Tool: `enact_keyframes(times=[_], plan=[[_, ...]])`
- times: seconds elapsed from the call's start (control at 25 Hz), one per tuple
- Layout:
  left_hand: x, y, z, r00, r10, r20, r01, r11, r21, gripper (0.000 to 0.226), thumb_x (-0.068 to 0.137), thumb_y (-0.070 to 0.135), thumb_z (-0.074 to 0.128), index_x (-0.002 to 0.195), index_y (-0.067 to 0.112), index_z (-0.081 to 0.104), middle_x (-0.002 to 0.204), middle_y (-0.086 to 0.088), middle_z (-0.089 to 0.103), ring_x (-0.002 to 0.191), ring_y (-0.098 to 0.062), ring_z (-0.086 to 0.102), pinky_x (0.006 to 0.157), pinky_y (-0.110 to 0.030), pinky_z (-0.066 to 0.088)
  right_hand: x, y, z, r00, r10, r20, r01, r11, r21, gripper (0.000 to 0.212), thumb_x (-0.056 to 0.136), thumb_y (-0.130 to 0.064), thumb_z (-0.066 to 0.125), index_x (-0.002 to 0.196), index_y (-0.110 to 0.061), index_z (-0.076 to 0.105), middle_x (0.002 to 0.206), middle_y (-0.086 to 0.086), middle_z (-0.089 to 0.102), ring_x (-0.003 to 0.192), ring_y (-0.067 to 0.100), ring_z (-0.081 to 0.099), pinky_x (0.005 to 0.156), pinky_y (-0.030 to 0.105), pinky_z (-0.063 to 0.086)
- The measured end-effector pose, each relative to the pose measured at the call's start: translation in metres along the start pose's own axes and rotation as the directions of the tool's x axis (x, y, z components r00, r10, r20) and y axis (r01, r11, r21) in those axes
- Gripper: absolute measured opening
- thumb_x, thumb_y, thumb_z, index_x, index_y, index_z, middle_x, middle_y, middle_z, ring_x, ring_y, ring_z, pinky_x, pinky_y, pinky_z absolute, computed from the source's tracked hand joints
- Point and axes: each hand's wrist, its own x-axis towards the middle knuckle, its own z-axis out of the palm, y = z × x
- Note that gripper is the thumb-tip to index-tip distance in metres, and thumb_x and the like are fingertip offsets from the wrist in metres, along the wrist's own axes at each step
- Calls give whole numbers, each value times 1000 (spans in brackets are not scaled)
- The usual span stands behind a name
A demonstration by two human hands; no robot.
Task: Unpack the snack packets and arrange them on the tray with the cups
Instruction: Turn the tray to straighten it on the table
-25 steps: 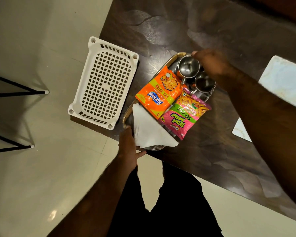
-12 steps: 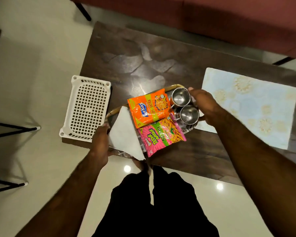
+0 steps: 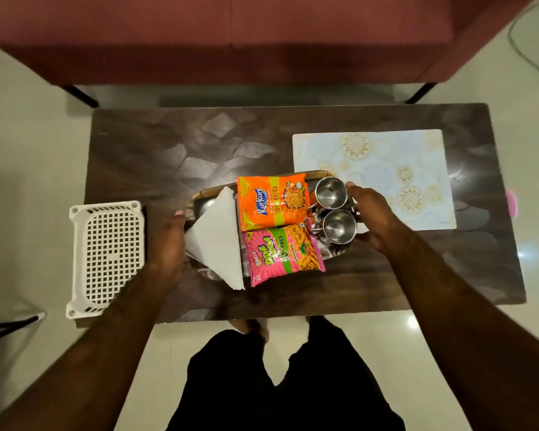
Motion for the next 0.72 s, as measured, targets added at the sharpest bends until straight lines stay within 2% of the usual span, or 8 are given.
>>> enact_keyframes(times=[0.08, 0.16, 0.32, 0.4, 0.44, 0.56, 0.68, 0.72], plan=[[-2, 1, 33, 1000, 0, 27, -1, 999, 37, 36, 96, 54, 44, 85, 27, 65, 69, 6, 73, 81, -24, 66, 77, -40, 54, 15, 7, -29, 1000, 6, -14, -6, 1000, 20, 32, 106, -47, 57, 84, -26, 64, 92, -3, 67, 97, 22, 63, 92, 43, 47], [-2, -6, 77, 998, -22, 61, 18, 998, 63, 38, 98, 55, 41, 92, 26, 66, 84, -1, 72, 84, -27, 66, 80, -43, 53, 37, 14, -66, 1000, 23, -22, -22, 999, 34, 33, 106, -45, 57, 82, -24, 64, 91, -1, 67, 100, 24, 62, 90, 41, 46], [-1, -19, 176, 997, -55, 60, 47, 991, 127, 42, 100, 53, 39, 112, 22, 65, 101, -4, 69, 92, -27, 66, 89, -50, 52, 93, 29, -143, 995, 99, -15, -98, 994, 44, 31, 105, -45, 57, 81, -27, 64, 88, -4, 68, 83, 16, 65, 80, 36, 49], [5, -22, 218, 997, -59, 56, 51, 989, 139, 41, 101, 49, 39, 117, 21, 64, 105, -4, 69, 98, -28, 65, 91, -52, 53, 122, 32, -171, 991, 127, -33, -125, 990, 64, 29, 104, -48, 57, 84, -28, 65, 91, -5, 69, 84, 14, 65, 75, 36, 52], [9, -23, 241, 997, -62, 54, 54, 989, 138, 38, 101, 49, 39, 114, 23, 64, 103, -2, 69, 97, -27, 65, 88, -51, 56, 139, 32, -185, 988, 149, -34, -146, 987, 69, 28, 103, -50, 56, 87, -29, 65, 95, -5, 69, 88, 16, 65, 76, 39, 54], [21, -23, 296, 994, -83, 67, 72, 986, 149, 32, 100, 48, 39, 105, 27, 62, 98, 2, 68, 91, -21, 65, 65, -39, 59, 185, 34, -213, 981, 191, -15, -189, 978, 88, 26, 101, -54, 54, 91, -32, 64, 102, -4, 68, 96, 19, 67, 85, 49, 58], [35, -21, 331, 996, -84, 37, 76, 981, 180, 30, 98, 53, 41, 113, 31, 56, 110, 2, 62, 104, -23, 60, 93, -54, 53, 218, 31, -229, 984, 178, -14, -176, 980, 91, 25, 101, -54, 54, 90, -34, 63, 100, -6, 67, 95, 16, 65, 84, 48, 58], [39, -19, 339, 996, -83, 14, 79, 979, 189, 30, 97, 54, 43, 114, 32, 54, 108, 2, 60, 104, -23, 58, 97, -56, 50, 225, 29, -232, 985, 173, -15, -171, 981, 91, 25, 100, -55, 54, 89, -34, 63, 99, -7, 68, 95, 16, 66, 83, 47, 58]])
